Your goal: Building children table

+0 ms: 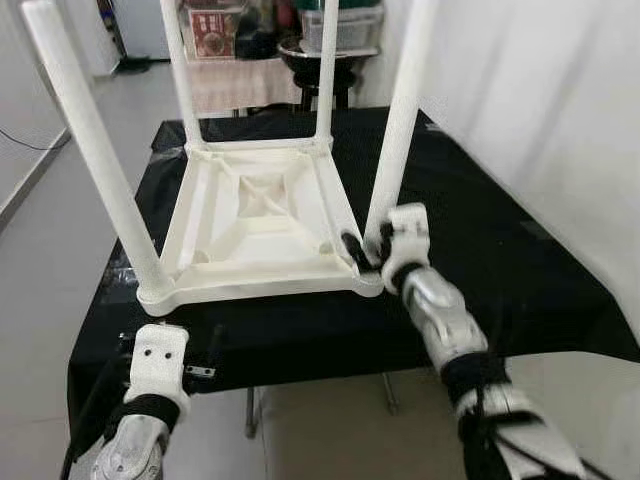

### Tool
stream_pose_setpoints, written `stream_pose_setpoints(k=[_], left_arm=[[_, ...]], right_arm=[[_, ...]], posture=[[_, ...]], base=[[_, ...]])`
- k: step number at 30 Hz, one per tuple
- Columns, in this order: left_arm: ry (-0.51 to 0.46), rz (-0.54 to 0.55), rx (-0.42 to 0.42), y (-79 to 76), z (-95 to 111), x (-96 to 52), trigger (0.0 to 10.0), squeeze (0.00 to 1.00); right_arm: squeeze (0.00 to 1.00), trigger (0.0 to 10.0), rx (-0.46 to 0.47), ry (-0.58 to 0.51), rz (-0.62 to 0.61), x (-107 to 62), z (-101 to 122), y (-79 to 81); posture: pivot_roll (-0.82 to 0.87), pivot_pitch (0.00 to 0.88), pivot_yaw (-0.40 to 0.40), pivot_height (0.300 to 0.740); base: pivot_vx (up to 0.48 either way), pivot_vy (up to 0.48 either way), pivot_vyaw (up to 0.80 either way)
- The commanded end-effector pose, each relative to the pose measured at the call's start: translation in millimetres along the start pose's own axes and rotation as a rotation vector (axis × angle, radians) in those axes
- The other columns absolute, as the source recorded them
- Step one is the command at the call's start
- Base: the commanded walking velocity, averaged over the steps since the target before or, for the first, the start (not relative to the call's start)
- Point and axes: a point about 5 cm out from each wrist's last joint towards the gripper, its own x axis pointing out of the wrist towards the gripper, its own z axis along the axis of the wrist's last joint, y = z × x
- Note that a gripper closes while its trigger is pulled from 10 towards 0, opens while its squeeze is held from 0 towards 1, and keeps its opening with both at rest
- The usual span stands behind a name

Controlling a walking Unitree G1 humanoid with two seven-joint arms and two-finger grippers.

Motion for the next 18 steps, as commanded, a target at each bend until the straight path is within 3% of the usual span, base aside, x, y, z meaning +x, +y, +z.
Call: stream_pose_setpoints(k=[1, 3, 8, 12, 13, 14, 17, 18], left_arm=[[0.009, 0.002, 0.022, 1.4, -1, 1.3, 10.0, 0.0], [0.007, 0.002, 0.02, 1.2, -1, 2.4, 10.0, 0.0], [0.04, 0.0, -0.005, 2.2, -9, 1.9, 10.0, 0.0], [0.046, 0.016, -0.015, 3.6, -11, -0.9, 10.0, 0.0], [0.044, 0.071, -0.019, 6.2, -13, -17.3, 10.0, 0.0], [0.044, 0.071, -0.019, 6.2, -13, -17.3, 10.0, 0.0], [0.054, 0.121, -0.034, 8.1, -17, -35.8, 10.0, 0.0], [0.054, 0.121, -0.034, 8.1, -17, -35.8, 10.0, 0.0]], right_arm=[[0.0, 10.0, -0.004, -0.044, 0.015, -1.3, 11, 3.1], [0.0, 10.0, -0.001, -0.05, 0.015, -7.4, 9, 3.6], [0.0, 10.0, 0.001, -0.07, 0.055, -41.2, -6, 11.8], [0.0, 10.0, -0.008, -0.071, 0.069, -47.1, -7, 12.5], [0.0, 10.0, -0.042, -0.057, 0.089, -73.6, -12, 10.4], [0.0, 10.0, -0.042, -0.057, 0.089, -73.6, -12, 10.4], [0.0, 10.0, -0.073, -0.012, 0.085, -103.8, -20, 5.8], [0.0, 10.0, -0.073, -0.012, 0.085, -103.8, -20, 5.8]], posture=[[-0.01, 0.0, -0.006, 0.74], [-0.01, 0.0, -0.006, 0.74], [-0.02, 0.0, 0.002, 0.74], [-0.02, 0.0, 0.0, 0.74], [-0.02, 0.0, -0.007, 0.74], [-0.02, 0.0, -0.007, 0.74], [-0.02, 0.0, -0.015, 0.74], [-0.02, 0.0, -0.015, 0.74]], base=[[0.0, 0.0, 0.0], [0.0, 0.0, 0.0], [0.0, 0.0, 0.0], [0.0, 0.0, 0.0], [0.0, 0.0, 0.0], [0.0, 0.0, 0.0], [0.0, 0.0, 0.0], [0.0, 0.0, 0.0]])
